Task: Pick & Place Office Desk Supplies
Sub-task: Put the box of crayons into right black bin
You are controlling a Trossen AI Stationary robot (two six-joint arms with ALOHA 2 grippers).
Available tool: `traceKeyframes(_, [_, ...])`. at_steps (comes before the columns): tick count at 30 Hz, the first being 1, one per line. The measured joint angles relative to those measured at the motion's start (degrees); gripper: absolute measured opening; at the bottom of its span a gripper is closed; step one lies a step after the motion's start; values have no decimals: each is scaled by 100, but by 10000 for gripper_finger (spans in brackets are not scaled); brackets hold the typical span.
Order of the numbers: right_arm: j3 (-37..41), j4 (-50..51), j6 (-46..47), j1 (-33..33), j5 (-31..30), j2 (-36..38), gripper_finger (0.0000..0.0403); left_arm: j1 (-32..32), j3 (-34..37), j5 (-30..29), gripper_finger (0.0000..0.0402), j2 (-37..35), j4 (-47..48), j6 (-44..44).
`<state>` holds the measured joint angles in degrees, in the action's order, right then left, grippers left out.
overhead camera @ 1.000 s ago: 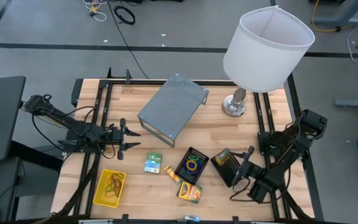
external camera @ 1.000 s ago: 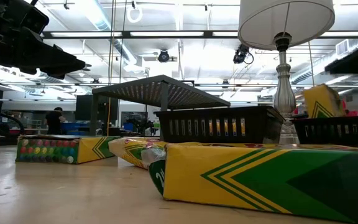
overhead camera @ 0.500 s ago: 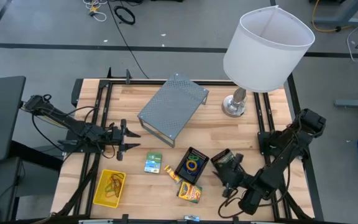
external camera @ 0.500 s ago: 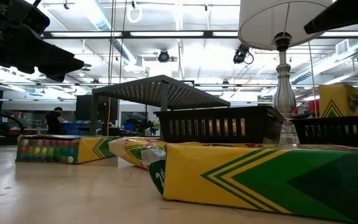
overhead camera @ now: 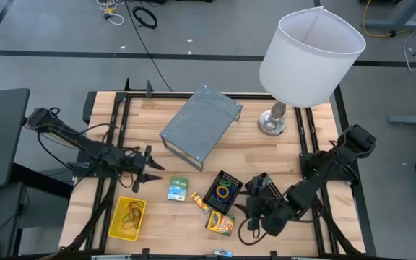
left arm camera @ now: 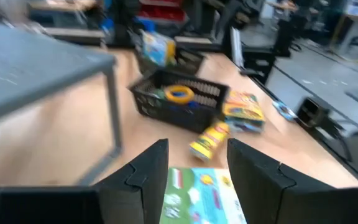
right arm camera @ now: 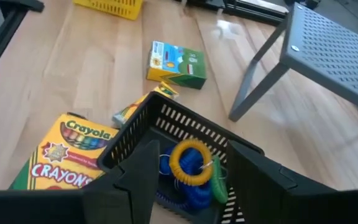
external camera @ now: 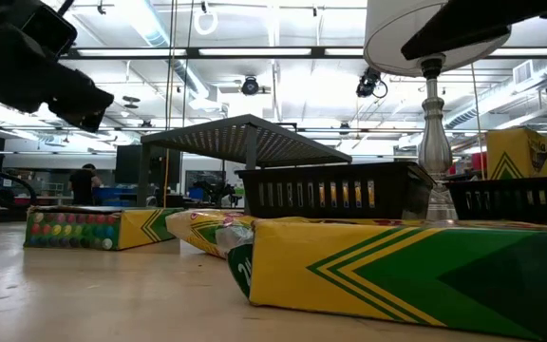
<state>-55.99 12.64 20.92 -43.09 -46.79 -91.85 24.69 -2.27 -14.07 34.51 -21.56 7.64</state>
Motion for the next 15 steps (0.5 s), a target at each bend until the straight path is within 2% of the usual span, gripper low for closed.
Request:
traceKeyframes(9, [0,4,-174,33,12,0,192,291,-726,246,170,1906,24,219])
traceKeyframes(15, [0,119,-174,16,-30,0,192,879,-1610,-133,170,3353,713,192])
